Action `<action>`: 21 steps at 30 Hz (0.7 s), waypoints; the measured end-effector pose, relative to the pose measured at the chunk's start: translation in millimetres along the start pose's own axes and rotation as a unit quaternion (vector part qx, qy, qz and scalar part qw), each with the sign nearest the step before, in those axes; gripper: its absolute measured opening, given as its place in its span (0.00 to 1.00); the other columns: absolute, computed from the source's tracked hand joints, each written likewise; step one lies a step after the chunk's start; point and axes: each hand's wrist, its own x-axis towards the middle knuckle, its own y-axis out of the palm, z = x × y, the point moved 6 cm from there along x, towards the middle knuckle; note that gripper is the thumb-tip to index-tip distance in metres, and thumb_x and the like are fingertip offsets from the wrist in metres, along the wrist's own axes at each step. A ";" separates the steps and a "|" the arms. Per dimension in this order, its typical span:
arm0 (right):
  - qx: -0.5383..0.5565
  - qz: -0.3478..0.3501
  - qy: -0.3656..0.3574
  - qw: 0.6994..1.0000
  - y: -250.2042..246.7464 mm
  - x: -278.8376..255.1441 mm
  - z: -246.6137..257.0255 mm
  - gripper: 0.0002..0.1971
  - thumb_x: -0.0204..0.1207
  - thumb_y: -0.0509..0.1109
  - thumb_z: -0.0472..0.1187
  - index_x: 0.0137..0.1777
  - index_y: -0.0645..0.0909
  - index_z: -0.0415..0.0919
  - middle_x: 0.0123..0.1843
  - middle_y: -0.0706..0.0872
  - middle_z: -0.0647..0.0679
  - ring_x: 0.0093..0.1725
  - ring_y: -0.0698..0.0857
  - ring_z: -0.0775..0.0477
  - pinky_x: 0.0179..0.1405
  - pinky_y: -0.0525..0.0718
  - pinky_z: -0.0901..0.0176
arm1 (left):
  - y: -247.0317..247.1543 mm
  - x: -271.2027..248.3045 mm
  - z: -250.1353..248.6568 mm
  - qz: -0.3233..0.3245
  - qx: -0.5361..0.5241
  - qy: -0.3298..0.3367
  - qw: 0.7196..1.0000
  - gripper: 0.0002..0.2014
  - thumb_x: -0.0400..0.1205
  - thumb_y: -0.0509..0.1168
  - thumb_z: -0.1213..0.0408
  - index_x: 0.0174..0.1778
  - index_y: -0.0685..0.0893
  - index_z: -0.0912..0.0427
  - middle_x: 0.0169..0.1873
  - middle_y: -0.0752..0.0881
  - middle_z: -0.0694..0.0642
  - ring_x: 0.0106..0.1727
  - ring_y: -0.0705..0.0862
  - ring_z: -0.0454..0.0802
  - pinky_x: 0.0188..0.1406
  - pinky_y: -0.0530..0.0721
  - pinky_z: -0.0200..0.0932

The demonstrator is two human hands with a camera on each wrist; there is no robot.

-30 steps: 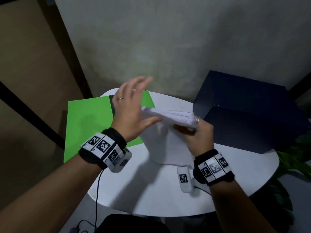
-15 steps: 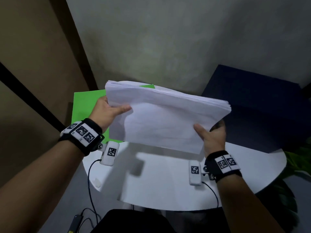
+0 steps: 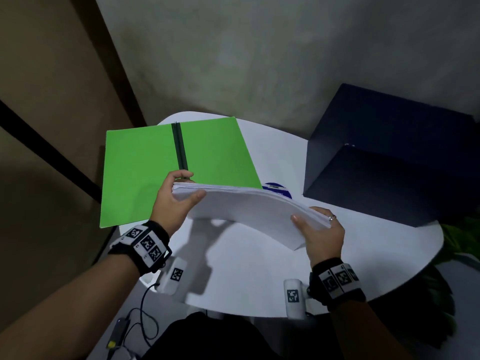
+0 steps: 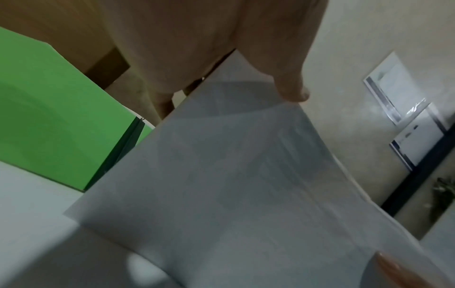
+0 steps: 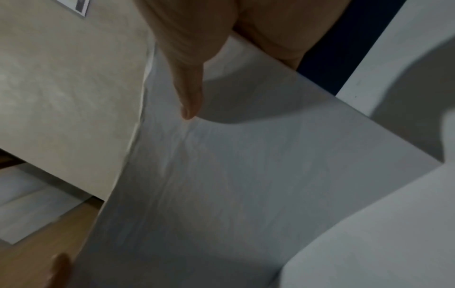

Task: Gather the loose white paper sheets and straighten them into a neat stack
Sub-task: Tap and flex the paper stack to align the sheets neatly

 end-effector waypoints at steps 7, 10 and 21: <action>-0.007 -0.019 -0.066 0.998 2.7 7.5 15.8 0.02 0.78 0.75 0.37 0.47 0.88 0.44 0.49 0.91 0.52 0.56 0.88 0.48 0.65 0.84 0.44 | 5.2 16.0 -13.3 -0.060 -0.070 0.045 0.995 0.05 0.82 0.66 0.72 0.53 0.83 0.65 0.48 0.85 0.58 0.44 0.84 0.36 0.47 0.83 0.33; -0.052 -0.011 -0.161 0.986 5.9 6.7 30.3 0.07 0.77 0.74 0.31 0.47 0.89 0.43 0.50 0.89 0.51 0.54 0.87 0.55 0.64 0.84 0.53 | 8.7 20.3 -14.9 -0.045 -0.056 0.057 0.996 0.05 0.83 0.67 0.70 0.53 0.85 0.62 0.48 0.87 0.54 0.46 0.86 0.40 0.50 0.85 0.36; -0.319 0.079 -0.309 0.893 13.0 5.7 29.3 0.19 0.78 0.73 0.39 0.69 0.84 0.46 0.69 0.82 0.49 0.68 0.73 0.54 0.68 0.78 0.54 | 13.1 21.5 -30.0 -0.006 0.045 0.145 0.988 0.14 0.76 0.74 0.61 0.58 0.89 0.55 0.58 0.82 0.60 0.60 0.81 0.46 0.63 0.74 0.23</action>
